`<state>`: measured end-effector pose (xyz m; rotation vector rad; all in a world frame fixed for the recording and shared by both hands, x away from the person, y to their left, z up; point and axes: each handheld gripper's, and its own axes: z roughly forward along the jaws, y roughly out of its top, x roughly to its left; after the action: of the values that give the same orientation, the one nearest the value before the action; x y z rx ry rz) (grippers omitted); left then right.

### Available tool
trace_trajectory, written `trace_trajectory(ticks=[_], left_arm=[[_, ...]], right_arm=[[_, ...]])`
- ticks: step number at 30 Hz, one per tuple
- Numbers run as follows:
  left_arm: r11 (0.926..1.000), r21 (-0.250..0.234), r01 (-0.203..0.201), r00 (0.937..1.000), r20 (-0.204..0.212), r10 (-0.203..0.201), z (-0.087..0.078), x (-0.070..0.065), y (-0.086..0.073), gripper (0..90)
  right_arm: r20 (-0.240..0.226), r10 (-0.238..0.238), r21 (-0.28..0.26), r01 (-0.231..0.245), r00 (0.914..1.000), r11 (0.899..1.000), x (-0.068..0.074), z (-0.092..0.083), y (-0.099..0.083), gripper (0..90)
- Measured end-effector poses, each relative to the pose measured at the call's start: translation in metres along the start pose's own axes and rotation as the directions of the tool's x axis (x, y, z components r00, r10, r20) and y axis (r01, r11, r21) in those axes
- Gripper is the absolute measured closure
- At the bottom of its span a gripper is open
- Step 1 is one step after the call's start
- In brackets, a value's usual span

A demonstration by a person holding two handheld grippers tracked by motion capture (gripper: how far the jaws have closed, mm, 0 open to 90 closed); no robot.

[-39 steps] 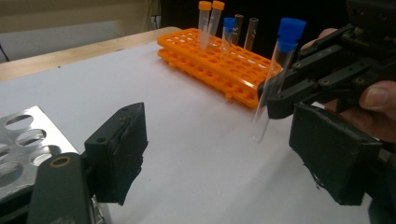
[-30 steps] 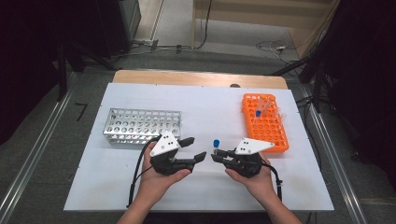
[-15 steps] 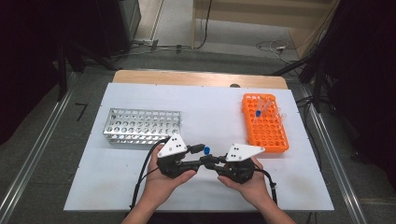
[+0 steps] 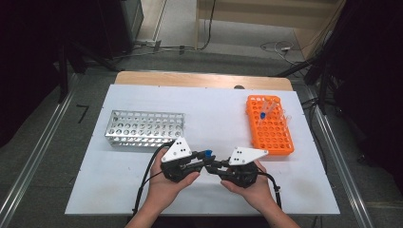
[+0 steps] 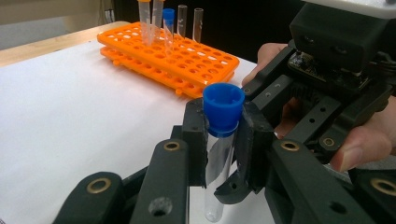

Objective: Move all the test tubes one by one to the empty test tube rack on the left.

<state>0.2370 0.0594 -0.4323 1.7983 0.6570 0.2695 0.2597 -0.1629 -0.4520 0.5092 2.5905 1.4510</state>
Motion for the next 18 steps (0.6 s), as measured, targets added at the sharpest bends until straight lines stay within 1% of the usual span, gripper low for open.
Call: trace_trajectory(ticks=[3,4,5,6,8,9,10,11,12,13,14,15,16,18], left_arm=[[0.9999,-0.01,0.013,0.9999,0.005,-0.013,-0.001,0.001,0.001,76.2],[0.9998,-0.014,0.014,0.9999,0.003,-0.014,-0.001,0.001,0.002,76.5],[0.9999,-0.012,0.01,0.9999,-0.009,-0.01,-0.002,0.002,0.003,76.5],[0.9999,-0.01,0.007,0.9998,-0.02,-0.008,-0.002,0.003,0.003,76.5],[0.9993,-0.026,0.025,0.9993,-0.026,-0.026,-0.006,0.007,0.005,76.5],[0.9993,-0.026,0.025,0.9993,-0.026,-0.026,-0.006,0.007,0.005,76.5],[0.9994,-0.027,0.024,0.9992,-0.032,-0.025,-0.007,0.009,0.005,76.5],[0.9992,-0.03,0.026,0.9989,-0.038,-0.027,-0.009,0.011,0.005,76.5],[0.9991,-0.033,0.027,0.9985,-0.046,-0.029,-0.01,0.013,0.006,76.5],[0.999,-0.034,0.029,0.9979,-0.057,-0.031,-0.011,0.015,0.006,76.5],[0.999,-0.034,0.028,0.9975,-0.064,-0.031,-0.012,0.017,0.006,76.5],[0.9989,-0.037,0.029,0.997,-0.071,-0.032,-0.013,0.019,0.007,76.5],[0.9987,-0.04,0.033,0.9962,-0.079,-0.036,-0.015,0.021,0.007,76.5],[0.998,-0.047,0.042,0.9948,-0.091,-0.046,-0.018,0.026,0.009,76.6]], right_arm=[[-0.002,0.002,-0.007,-0.002,1.0,1.0,-0.001,-0.001,0.0,74.8],[-0.005,0.009,-0.017,-0.009,0.9999,1.0,-0.002,-0.004,-0.001,72.3],[-0.005,0.014,-0.021,-0.014,0.9999,1.0,-0.003,-0.006,-0.001,70.0],[0.0,0.016,-0.024,-0.016,0.9999,1.0,-0.004,-0.008,-0.002,70.0],[0.002,0.017,-0.032,-0.017,0.9998,0.999,-0.006,-0.013,-0.004,64.2],[0.002,0.017,-0.032,-0.017,0.9998,0.999,-0.006,-0.013,-0.004,64.2],[0.014,0.026,-0.04,-0.026,0.9995,0.999,-0.009,-0.018,-0.006,59.9],[0.014,0.026,-0.04,-0.026,0.9995,0.999,-0.009,-0.018,-0.006,59.9],[0.029,0.036,-0.05,-0.034,0.9989,0.998,-0.011,-0.024,-0.008,54.5],[0.029,0.036,-0.05,-0.034,0.9989,0.998,-0.011,-0.024,-0.008,54.5],[0.049,0.046,-0.058,-0.043,0.9978,0.997,-0.014,-0.03,-0.01,50.5],[0.049,0.046,-0.058,-0.043,0.9978,0.997,-0.014,-0.03,-0.01,50.5],[0.054,0.05,-0.062,-0.047,0.9973,0.997,-0.016,-0.034,-0.012,48.6],[0.068,0.068,-0.071,-0.063,0.9954,0.995,-0.02,-0.043,-0.018,41.1]])
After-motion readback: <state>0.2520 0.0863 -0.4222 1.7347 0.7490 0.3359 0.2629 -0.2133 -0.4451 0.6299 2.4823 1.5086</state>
